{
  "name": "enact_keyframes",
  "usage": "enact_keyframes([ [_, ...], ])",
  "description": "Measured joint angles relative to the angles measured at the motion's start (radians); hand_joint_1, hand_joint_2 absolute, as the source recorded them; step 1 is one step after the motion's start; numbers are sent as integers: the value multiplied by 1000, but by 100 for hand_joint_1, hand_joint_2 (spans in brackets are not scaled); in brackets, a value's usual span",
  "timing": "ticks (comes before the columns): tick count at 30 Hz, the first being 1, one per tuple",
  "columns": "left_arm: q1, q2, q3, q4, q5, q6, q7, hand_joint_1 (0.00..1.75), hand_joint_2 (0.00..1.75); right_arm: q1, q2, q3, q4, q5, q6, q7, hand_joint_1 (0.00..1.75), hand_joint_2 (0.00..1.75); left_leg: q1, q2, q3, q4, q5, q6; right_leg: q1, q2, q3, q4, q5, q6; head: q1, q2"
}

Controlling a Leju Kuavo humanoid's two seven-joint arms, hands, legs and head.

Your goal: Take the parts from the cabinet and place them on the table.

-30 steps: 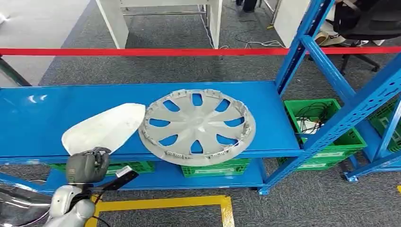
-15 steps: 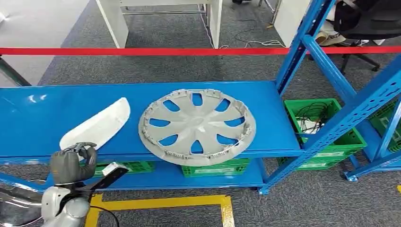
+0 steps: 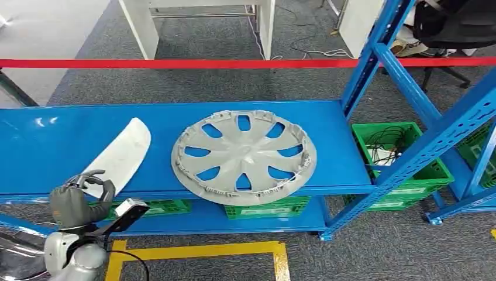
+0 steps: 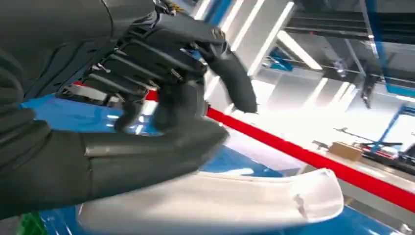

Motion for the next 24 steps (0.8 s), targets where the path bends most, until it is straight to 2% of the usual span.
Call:
enact_keyframes([
  [8, 17, -14, 18, -58, 20, 0, -44, 0, 175, 0, 0, -8, 1, 0, 0, -5, 0, 0, 0, 0, 0, 0, 0, 0, 0, 0, 0, 0, 0, 0, 0, 0],
  [17, 30, -20, 22, -111, 19, 0, -45, 0, 175, 0, 0, -12, 2, -1, 0, -6, 0, 0, 0, 0, 0, 0, 0, 0, 0, 0, 0, 0, 0, 0, 0, 0],
  [24, 61, -24, 19, -207, 3, 0, -58, 0, 175, 0, 0, -23, 2, -4, 0, -6, 0, 0, 0, 0, 0, 0, 0, 0, 0, 0, -1, 0, 0, 0, 0, 0],
])
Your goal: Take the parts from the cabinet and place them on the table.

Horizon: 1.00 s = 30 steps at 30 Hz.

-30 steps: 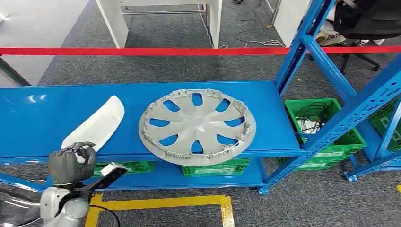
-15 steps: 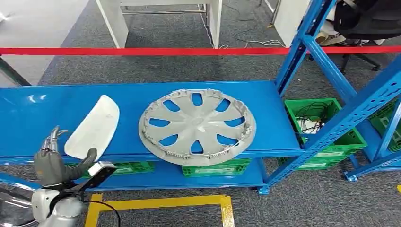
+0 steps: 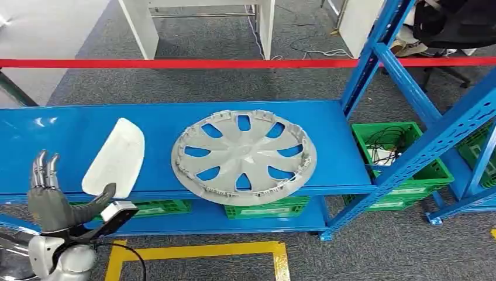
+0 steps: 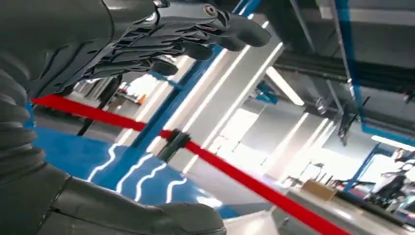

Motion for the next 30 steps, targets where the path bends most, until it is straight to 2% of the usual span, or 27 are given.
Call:
enact_keyframes([
  [6, 35, -32, 4, -100, -3, -1, -90, 0, 175, 0, 0, -11, 0, -4, -3, 0, 0, 0, 0, 0, 0, 0, 0, 0, 0, 0, 0, 0, 0, 0, 0, 0],
  [8, 48, -43, 7, -123, -8, -1, -99, 0, 175, 0, 0, -14, 0, -5, -5, 0, 0, 0, 0, 0, 0, 0, -1, 1, 0, 0, 0, 0, 0, 0, 0, 0],
  [15, 74, -68, 29, -135, -12, -2, -99, 0, 175, 1, 1, -26, 0, -3, -6, 0, 0, 0, 0, 0, 0, 0, -1, 1, 0, 0, 0, 0, 0, 0, 0, 0],
  [24, 77, -78, 47, -132, -14, -3, -89, 0, 175, 1, 1, -34, 0, 4, -6, 0, 0, 0, 0, 0, 0, 0, -1, 1, 0, 0, 0, 0, 0, 0, 0, 0],
  [30, 70, -87, 93, -88, -38, -4, -88, 0, 175, 0, 3, -35, 0, 8, -6, 0, 0, 0, 0, 0, 0, 0, -1, 1, 0, 0, 0, 0, 0, 0, 0, 0],
])
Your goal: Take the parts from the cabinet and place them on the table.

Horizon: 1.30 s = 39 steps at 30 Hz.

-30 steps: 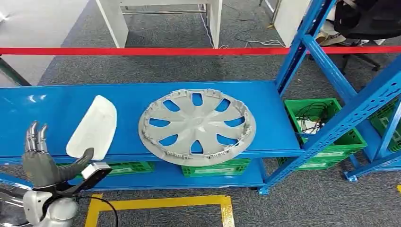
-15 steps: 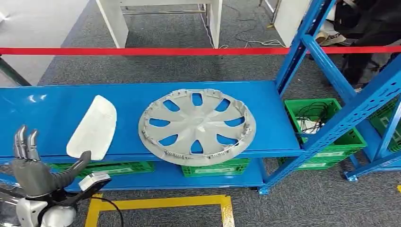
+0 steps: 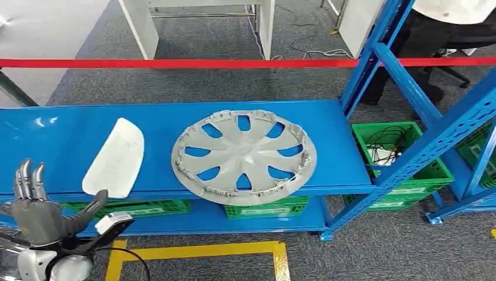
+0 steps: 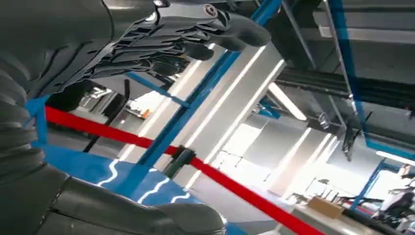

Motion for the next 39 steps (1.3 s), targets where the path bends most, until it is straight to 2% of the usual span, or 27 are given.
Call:
enact_keyframes([
  [11, -31, -10, 65, 117, -30, 0, -3, 0, 175, -1, 0, 0, 0, 14, 4, -1, 0, 0, 0, 0, 0, 0, 0, 0, 0, 0, 0, 0, 0, 0, 0, 0],
  [19, -59, -11, 85, 204, -51, 0, 7, 0, 175, -2, 0, 0, 0, 17, 9, -2, 0, 0, 0, 0, 0, 0, 0, 0, 0, 0, 0, 0, 0, 0, 0, 0],
  [39, -71, -11, 95, 254, -55, 0, 8, 0, 175, -2, 0, 0, 0, 17, 10, -2, 0, 0, 0, 0, 0, 0, 0, 0, 0, 0, 0, 0, 0, 0, 0, 0],
])
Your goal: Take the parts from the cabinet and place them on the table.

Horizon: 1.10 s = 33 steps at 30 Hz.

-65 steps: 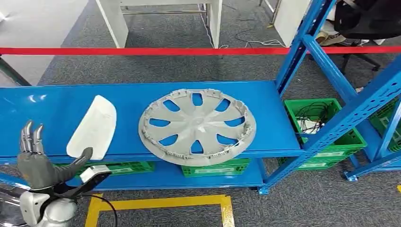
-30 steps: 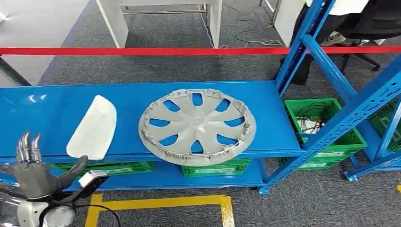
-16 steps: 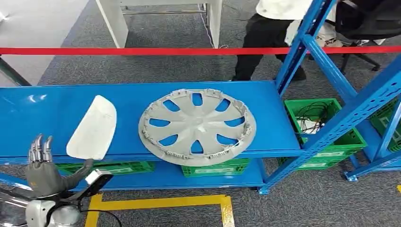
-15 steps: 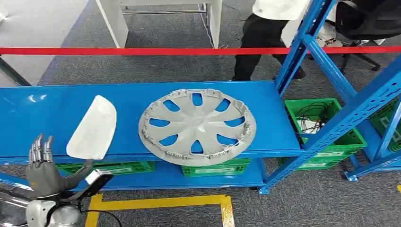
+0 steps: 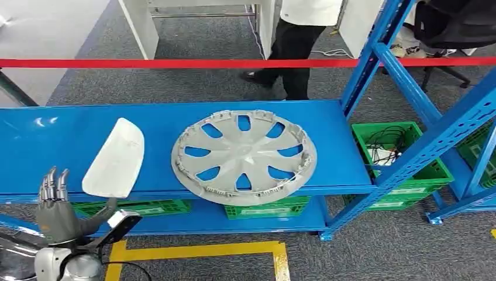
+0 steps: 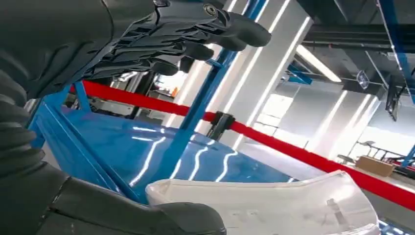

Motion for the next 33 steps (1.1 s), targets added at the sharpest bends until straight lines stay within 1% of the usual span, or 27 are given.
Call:
enact_keyframes([
  [15, -4, 0, 0, 15, -11, 0, 3, 0, 175, 0, 0, 0, 0, 2, 1, 0, 0, 0, 0, 0, 0, 0, 0, 0, 0, 0, 0, 0, 0, 0, 0, 0],
  [16, -5, 0, 0, 17, -14, 0, 8, 0, 175, 0, 0, 0, 0, 3, 2, -1, 0, 0, 0, 0, 0, 0, 0, 0, 0, 0, 0, 0, 0, 0, 0, 0],
  [19, -8, 8, -19, 27, -21, 0, 63, 0, 175, -2, 0, -11, 1, 37, 3, -9, 0, 0, 0, 0, 0, 0, 0, 0, 0, 0, 0, 0, 0, 0, 0, 0],
  [20, -11, 9, -23, 34, -24, 0, 64, 0, 175, -3, 0, -16, 1, 43, 5, -10, 0, 0, 0, 0, 0, 0, 0, 0, 0, 0, 0, 0, 0, 0, 0, 0],
  [26, -45, 19, -43, 116, -49, 0, 82, 0, 175, -6, 0, -26, 1, 58, 14, -13, 0, 0, 0, 0, 0, 0, 0, 0, 0, 0, 0, 0, 0, 0, 0, 0],
  [27, -52, 21, -50, 129, -67, -3, 101, 0, 175, -6, 0, -26, 1, 64, 15, -13, 0, 0, 0, 0, 0, 0, 0, 0, 0, 0, 0, 0, 0, 0, 0, 0],
  [30, -95, 47, -96, 233, -103, -4, 184, 0, 175, -11, 0, -26, 1, 79, 22, -13, 0, 0, 0, 0, 0, 0, 0, 0, 0, 0, 0, 0, 0, 0, 0, 0],
  [33, -128, 65, -126, 301, -115, -3, 196, 0, 175, -10, 0, -26, 1, 84, 25, -12, 0, 0, 0, 0, 0, 0, 0, 0, 0, 0, 0, 0, 0, 0, 0, 0],
])
